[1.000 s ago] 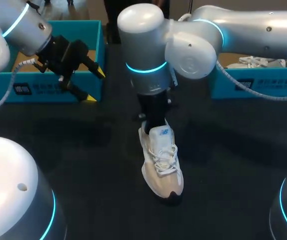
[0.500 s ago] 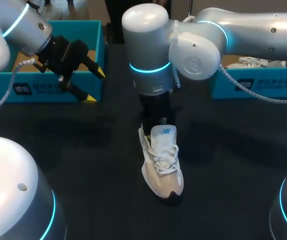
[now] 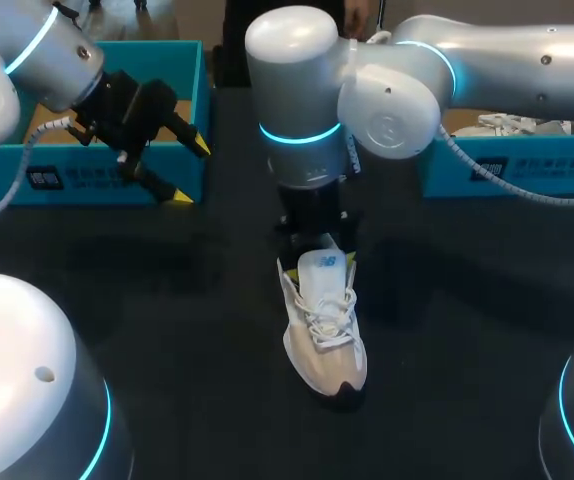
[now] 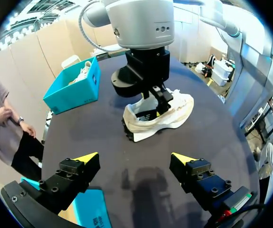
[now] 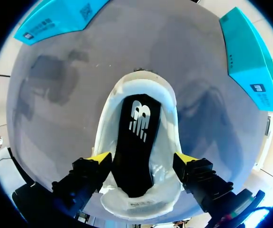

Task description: Take the shoe out of the shoebox, open the shoe tongue, remove and reinsert the insole, then place the shoe into the shoebox

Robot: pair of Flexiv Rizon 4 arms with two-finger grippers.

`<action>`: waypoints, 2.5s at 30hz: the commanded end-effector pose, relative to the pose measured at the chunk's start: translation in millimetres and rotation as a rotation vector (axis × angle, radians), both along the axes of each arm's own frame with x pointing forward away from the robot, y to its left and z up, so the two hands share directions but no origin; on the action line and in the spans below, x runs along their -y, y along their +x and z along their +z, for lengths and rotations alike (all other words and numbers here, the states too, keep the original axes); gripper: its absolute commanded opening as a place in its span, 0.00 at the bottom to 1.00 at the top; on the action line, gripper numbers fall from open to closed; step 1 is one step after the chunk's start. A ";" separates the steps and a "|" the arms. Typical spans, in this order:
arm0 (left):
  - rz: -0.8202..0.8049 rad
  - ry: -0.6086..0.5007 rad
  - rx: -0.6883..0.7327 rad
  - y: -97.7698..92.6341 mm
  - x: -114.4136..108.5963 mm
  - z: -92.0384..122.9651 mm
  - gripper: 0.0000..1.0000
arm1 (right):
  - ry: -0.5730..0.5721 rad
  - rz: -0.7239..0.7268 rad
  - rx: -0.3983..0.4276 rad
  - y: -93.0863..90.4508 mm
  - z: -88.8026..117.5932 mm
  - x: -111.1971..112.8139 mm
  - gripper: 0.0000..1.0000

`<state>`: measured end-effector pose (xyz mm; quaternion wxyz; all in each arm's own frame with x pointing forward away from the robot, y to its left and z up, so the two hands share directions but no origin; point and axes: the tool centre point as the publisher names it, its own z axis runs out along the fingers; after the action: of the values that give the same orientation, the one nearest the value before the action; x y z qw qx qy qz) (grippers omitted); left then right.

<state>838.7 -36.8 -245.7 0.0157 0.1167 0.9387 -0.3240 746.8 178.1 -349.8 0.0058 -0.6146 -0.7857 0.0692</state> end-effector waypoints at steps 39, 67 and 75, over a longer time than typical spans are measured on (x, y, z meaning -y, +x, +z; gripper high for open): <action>0.001 0.005 0.002 -1.1 -0.3 0.7 1.00 | -0.073 -0.046 -0.013 -40.1 50.6 -4.4 1.00; 0.001 0.005 0.002 -1.1 -0.3 0.7 1.00 | -0.100 -0.118 0.004 -67.4 62.1 -3.7 0.42; 0.001 0.005 0.002 -1.1 -0.3 0.7 1.00 | -0.065 -0.078 0.023 -44.8 44.2 -3.6 0.33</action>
<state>838.7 -36.8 -245.7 0.0157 0.1167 0.9387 -0.3240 695.7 185.5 -298.3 -0.0295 -0.6466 -0.7570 0.0895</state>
